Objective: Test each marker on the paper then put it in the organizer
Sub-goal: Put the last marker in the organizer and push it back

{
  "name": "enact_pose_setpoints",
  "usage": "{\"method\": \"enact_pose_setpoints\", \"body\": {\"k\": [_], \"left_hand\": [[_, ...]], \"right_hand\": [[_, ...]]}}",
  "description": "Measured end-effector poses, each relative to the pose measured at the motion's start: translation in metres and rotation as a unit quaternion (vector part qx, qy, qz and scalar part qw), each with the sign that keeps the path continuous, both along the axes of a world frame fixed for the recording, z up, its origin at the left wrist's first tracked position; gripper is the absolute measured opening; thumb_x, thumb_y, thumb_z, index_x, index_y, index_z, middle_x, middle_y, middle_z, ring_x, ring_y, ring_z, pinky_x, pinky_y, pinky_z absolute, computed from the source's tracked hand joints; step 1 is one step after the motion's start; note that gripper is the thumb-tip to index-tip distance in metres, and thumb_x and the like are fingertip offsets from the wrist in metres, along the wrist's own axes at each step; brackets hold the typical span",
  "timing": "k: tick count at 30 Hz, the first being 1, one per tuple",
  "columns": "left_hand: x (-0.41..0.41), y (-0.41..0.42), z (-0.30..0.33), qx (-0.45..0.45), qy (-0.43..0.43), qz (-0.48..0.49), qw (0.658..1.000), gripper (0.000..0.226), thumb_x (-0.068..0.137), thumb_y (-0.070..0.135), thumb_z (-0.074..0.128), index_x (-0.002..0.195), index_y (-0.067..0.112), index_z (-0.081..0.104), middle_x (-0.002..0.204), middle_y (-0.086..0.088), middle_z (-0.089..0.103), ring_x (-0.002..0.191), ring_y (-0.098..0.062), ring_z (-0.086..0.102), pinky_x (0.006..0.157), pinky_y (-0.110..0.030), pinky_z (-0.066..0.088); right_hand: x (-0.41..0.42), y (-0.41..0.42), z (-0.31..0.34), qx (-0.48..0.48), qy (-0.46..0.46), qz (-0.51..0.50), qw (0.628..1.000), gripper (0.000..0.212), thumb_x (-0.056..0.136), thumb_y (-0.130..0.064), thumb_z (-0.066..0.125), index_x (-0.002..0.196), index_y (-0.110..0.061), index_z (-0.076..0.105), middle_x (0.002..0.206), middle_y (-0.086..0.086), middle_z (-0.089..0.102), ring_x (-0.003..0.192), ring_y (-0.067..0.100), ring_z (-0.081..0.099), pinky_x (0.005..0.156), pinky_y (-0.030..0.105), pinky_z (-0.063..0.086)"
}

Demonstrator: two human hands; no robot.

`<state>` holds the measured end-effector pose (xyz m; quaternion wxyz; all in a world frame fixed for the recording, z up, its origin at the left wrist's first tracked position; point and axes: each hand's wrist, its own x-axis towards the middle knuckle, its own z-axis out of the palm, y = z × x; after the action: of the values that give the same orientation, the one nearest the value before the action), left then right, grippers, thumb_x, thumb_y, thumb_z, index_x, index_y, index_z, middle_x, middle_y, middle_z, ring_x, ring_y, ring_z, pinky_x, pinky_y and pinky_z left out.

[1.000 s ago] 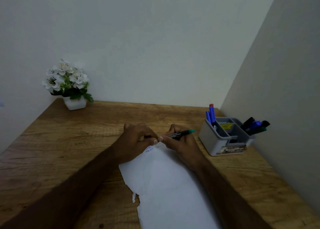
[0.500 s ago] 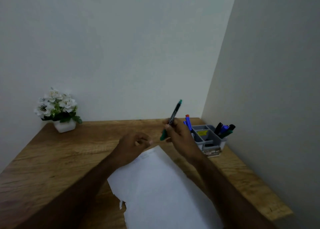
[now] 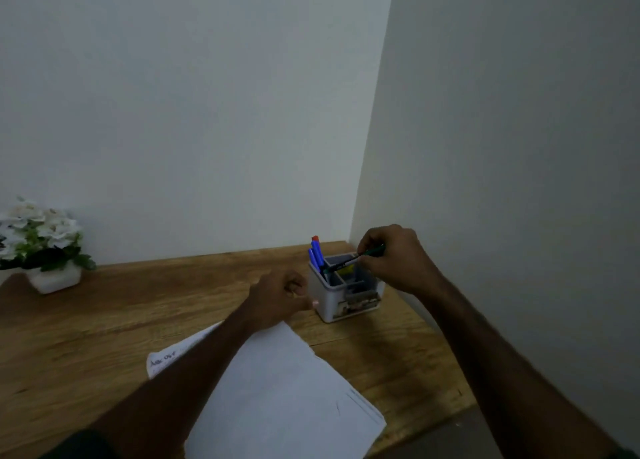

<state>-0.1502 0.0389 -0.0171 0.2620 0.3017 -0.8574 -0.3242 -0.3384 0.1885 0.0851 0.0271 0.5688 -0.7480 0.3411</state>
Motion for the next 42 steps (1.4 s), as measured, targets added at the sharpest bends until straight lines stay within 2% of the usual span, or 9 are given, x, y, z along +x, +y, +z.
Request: {"method": "enact_pose_setpoints", "body": {"k": [9,13,20,25,27,31,34,38,42], "left_hand": [[-0.005,0.013,-0.004,0.038,0.022,0.001,0.999,0.040,0.069,0.036,0.084,0.105,0.022,0.070,0.092,0.011,0.069,0.084,-0.003,0.065,0.071,-0.020,0.053],[-0.007,0.016,0.002,0.046,0.027,-0.001,0.999,0.041,0.071,0.034,0.083,0.107,0.018,0.070,0.093,0.007,0.070,0.085,-0.003,0.065,0.074,-0.022,0.055],[-0.016,0.024,0.007,0.069,0.088,0.010,0.994,0.020,0.076,0.019,0.080,0.094,0.016,0.074,0.090,0.004,0.073,0.087,-0.009,0.068,0.083,-0.039,0.058],[-0.028,0.038,0.005,0.117,0.152,0.072,0.979,0.010,0.078,0.020,0.078,0.087,0.021,0.074,0.088,0.008,0.071,0.085,-0.013,0.068,0.060,-0.025,0.053],[-0.032,0.044,0.002,0.139,0.177,0.095,0.970,0.007,0.083,0.020,0.073,0.088,0.025,0.072,0.091,0.009,0.070,0.088,-0.014,0.067,0.065,-0.031,0.056],[-0.041,0.054,-0.001,0.195,0.207,0.116,0.952,0.015,0.095,0.027,0.058,0.100,0.023,0.072,0.101,0.001,0.071,0.094,-0.017,0.066,0.080,-0.049,0.059],[-0.049,0.054,-0.002,0.262,0.224,0.139,0.928,0.023,0.099,0.033,0.050,0.109,0.023,0.068,0.105,0.002,0.068,0.098,-0.018,0.063,0.083,-0.053,0.057],[-0.058,0.039,-0.006,0.261,0.236,0.141,0.925,0.034,0.101,0.034,0.045,0.124,0.018,0.064,0.118,-0.002,0.067,0.107,-0.020,0.062,0.091,-0.052,0.054],[-0.071,0.011,-0.005,0.290,0.245,0.121,0.917,0.029,0.100,0.033,0.044,0.107,0.024,0.070,0.110,-0.003,0.071,0.105,-0.023,0.065,0.091,-0.055,0.054]], "right_hand": [[0.023,-0.050,0.000,0.129,0.079,0.008,0.988,0.026,0.076,-0.005,0.080,0.100,-0.013,0.073,0.104,0.006,0.070,0.088,0.017,0.067,0.081,0.032,0.060],[0.029,-0.067,0.000,0.048,0.006,0.007,0.999,0.047,0.074,-0.008,0.084,0.116,-0.015,0.064,0.109,0.009,0.066,0.095,0.021,0.065,0.082,0.037,0.060],[0.003,-0.037,-0.006,-0.120,0.007,-0.075,0.990,0.018,0.081,-0.012,0.079,0.096,-0.016,0.071,0.090,-0.003,0.067,0.080,0.010,0.063,0.073,0.024,0.056],[-0.028,0.002,-0.034,-0.241,-0.069,-0.182,0.951,0.005,0.087,-0.009,0.069,0.088,-0.012,0.066,0.087,0.002,0.066,0.077,0.015,0.062,0.068,0.029,0.054],[-0.036,0.011,-0.051,-0.254,-0.113,-0.225,0.934,0.005,0.092,-0.012,0.061,0.089,-0.012,0.066,0.086,0.003,0.066,0.077,0.016,0.061,0.067,0.029,0.051],[-0.042,0.010,-0.084,-0.156,-0.269,-0.220,0.925,0.031,0.101,-0.024,0.046,0.076,-0.018,0.062,0.079,0.006,0.064,0.075,0.024,0.060,0.069,0.039,0.050],[-0.038,-0.001,-0.095,-0.090,-0.414,-0.184,0.887,0.038,0.105,-0.036,0.038,0.087,-0.020,0.067,0.099,0.011,0.072,0.093,0.028,0.068,0.092,0.049,0.055],[-0.037,-0.020,-0.096,-0.101,-0.428,-0.175,0.881,0.045,0.105,-0.040,0.034,0.094,-0.015,0.070,0.105,0.015,0.072,0.099,0.031,0.068,0.097,0.053,0.052],[-0.048,-0.045,-0.093,-0.102,-0.395,-0.196,0.892,0.051,0.106,-0.038,0.031,0.107,-0.008,0.073,0.112,0.016,0.072,0.103,0.031,0.066,0.096,0.041,0.051]]}}
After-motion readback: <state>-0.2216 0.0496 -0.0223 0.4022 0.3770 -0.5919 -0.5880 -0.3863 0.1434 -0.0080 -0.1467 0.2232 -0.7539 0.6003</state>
